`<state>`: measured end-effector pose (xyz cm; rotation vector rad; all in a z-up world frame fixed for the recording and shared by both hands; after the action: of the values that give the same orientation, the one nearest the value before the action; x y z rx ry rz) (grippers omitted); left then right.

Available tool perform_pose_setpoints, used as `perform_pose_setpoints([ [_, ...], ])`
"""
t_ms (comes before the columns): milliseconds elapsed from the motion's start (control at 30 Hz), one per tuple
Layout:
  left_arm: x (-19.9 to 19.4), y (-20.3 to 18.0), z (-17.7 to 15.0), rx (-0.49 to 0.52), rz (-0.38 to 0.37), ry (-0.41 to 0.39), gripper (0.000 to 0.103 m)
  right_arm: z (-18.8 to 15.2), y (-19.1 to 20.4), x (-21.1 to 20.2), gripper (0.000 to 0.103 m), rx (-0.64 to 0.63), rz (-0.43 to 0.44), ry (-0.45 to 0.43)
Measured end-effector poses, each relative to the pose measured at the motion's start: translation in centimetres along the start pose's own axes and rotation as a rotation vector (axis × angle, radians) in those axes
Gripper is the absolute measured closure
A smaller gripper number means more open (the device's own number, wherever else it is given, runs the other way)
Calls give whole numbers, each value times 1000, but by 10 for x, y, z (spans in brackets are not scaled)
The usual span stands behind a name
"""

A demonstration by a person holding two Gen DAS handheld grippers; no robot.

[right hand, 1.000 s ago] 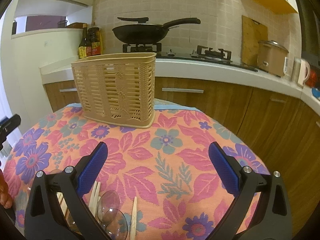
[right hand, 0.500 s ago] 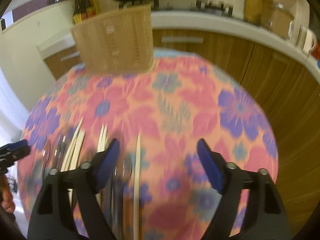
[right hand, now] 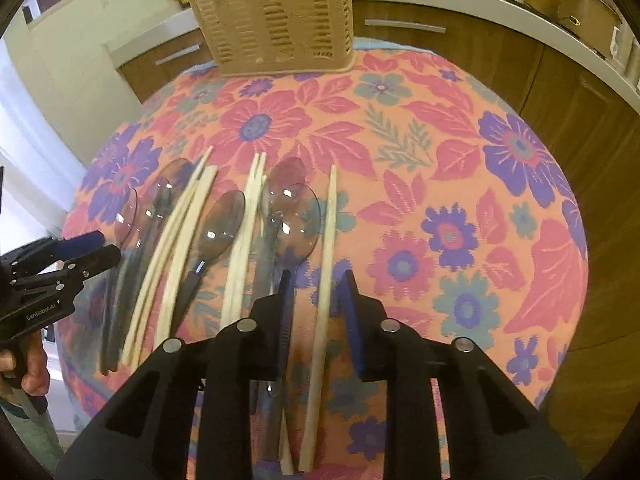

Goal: Organize utensils
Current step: 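Grasp a clear plastic spoon with the left tool while the right tool grasps another spoon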

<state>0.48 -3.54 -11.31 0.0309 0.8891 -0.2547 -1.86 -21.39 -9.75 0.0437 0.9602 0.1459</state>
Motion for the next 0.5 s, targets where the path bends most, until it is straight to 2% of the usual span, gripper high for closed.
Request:
perform_pose_setpoints([
  [67,2,-4,1,27,25,-3,58,0,2,0,82,16,47,12],
  [133,2,-6,0,52,50,-6,61,-1,8,-2,83,-16,35,6],
  [200,3,-9,0,88,88,-15,66,-3,11,1,87,-43,14,17],
  [233,3,-10,0,93,88,-17,68,-3,12,1,93,-52,11,16],
  [333,1,-6,1,91,90,-27,85,-3,18,3,96,-46,48,26],
  [400,-1,-2,1,69,69,-35,91,-3,21,4,96,-66,38,23],
  [500,-1,7,3,8,-1,-37,92,2,19,7,96,-55,38,41],
])
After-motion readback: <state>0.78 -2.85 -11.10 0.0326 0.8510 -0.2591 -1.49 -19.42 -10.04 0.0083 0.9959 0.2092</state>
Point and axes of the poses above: each gripper's, at about its wrist camera, not at the fingertips, and x roughly the way its jaws point, y to its left, z to its top, the point moved 7 cm from there along x, roughly the way its jaws point, and after that the axes turned 8 degrees about -y, right-handed, at the moved point
